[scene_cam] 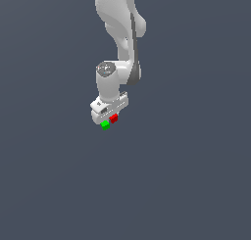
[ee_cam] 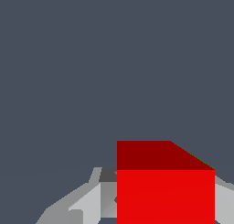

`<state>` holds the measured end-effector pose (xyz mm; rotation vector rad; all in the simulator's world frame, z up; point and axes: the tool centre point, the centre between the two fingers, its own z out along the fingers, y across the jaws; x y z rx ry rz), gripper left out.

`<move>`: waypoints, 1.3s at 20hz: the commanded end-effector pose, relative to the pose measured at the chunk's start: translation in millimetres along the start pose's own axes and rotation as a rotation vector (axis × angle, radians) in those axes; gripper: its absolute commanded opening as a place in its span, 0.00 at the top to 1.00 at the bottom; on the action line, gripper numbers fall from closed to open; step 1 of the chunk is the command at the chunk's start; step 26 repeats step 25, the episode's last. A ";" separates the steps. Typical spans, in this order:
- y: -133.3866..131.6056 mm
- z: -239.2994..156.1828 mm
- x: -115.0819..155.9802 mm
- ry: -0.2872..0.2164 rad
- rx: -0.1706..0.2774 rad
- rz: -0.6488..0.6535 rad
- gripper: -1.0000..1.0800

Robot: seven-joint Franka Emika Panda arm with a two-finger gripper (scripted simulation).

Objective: Stack the red cube on top of the green cube.

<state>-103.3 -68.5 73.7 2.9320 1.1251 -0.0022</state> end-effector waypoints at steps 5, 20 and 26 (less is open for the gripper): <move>34.5 10.3 -20.5 0.001 0.000 -0.002 1.00; 41.4 12.0 -22.9 0.001 0.000 -0.002 0.04; 41.4 12.0 -22.9 0.001 0.000 -0.002 0.04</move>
